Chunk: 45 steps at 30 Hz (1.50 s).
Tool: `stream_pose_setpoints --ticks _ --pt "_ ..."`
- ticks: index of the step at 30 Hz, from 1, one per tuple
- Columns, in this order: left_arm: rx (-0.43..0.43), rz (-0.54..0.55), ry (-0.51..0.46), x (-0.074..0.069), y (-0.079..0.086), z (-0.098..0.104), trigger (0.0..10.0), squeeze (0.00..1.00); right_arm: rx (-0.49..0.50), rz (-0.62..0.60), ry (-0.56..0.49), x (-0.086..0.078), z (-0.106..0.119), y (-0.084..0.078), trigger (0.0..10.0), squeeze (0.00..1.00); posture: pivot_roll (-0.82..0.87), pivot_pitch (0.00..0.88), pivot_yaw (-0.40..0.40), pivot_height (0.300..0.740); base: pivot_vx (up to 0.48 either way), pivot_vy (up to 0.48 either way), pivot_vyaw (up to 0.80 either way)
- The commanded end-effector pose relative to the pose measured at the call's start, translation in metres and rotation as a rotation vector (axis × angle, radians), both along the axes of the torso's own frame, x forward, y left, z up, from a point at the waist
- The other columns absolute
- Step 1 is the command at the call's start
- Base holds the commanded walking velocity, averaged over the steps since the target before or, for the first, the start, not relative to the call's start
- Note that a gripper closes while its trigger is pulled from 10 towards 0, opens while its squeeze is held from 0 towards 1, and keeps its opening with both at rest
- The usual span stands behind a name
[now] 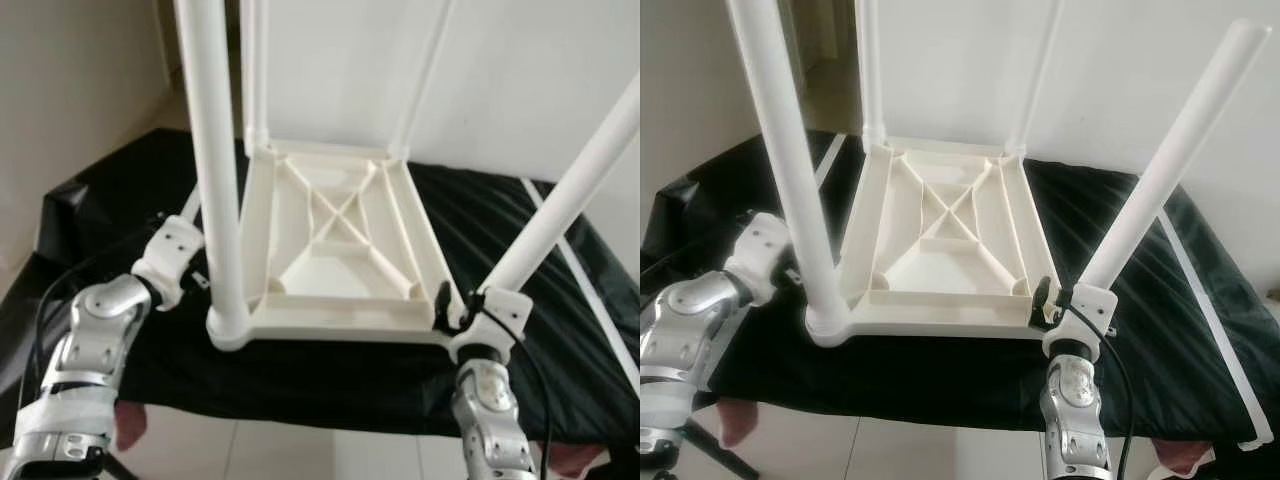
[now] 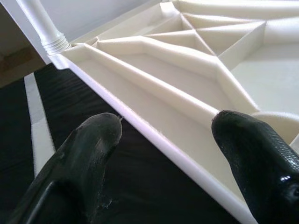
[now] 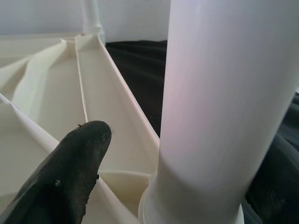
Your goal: Building children table
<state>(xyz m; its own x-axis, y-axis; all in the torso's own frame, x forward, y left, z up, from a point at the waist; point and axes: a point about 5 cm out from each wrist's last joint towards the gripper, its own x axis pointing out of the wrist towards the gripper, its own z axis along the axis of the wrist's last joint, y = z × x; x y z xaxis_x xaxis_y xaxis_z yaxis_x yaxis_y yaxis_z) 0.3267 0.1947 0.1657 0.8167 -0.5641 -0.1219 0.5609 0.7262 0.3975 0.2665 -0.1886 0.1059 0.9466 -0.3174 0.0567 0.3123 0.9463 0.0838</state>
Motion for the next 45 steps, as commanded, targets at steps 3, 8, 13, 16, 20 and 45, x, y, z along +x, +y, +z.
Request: stream_pose_setpoints --ticks 3,8,13,16,20,45 --pt "-0.050 -0.128 0.012 -0.006 -0.031 -0.005 10.0 0.00 -0.013 -0.031 0.017 -0.001 -0.004 -0.007 10.0 0.00 0.03 0.000 -0.067 0.740 0.000 0.000 0.00" --pt "-0.086 -0.290 0.057 -0.024 -0.066 -0.017 10.0 0.00 -0.025 -0.107 0.030 -0.001 -0.006 -0.025 10.0 0.00 0.02 0.000 -0.059 0.740 0.000 0.000 0.00" --pt "-0.096 -0.385 0.092 -0.037 -0.085 -0.024 10.0 0.00 -0.031 -0.123 0.031 0.000 -0.005 -0.033 10.0 0.00 0.02 0.000 -0.055 0.740 0.000 0.000 0.00" --pt "-0.101 -0.428 0.107 -0.044 -0.093 -0.027 10.0 0.00 -0.036 -0.131 0.032 0.002 -0.005 -0.037 10.0 0.00 0.02 0.000 -0.053 0.740 0.000 0.000 0.00" --pt "-0.120 -0.475 0.138 -0.052 -0.102 -0.029 10.0 0.00 -0.048 -0.137 0.035 0.005 -0.004 -0.043 10.0 0.00 0.02 0.000 -0.057 0.740 0.000 0.000 0.00" --pt "-0.160 -0.610 0.173 -0.079 -0.135 -0.021 10.0 0.00 -0.062 -0.323 0.045 0.002 -0.007 -0.063 10.0 0.00 0.03 0.000 -0.075 0.740 0.000 0.000 0.00"
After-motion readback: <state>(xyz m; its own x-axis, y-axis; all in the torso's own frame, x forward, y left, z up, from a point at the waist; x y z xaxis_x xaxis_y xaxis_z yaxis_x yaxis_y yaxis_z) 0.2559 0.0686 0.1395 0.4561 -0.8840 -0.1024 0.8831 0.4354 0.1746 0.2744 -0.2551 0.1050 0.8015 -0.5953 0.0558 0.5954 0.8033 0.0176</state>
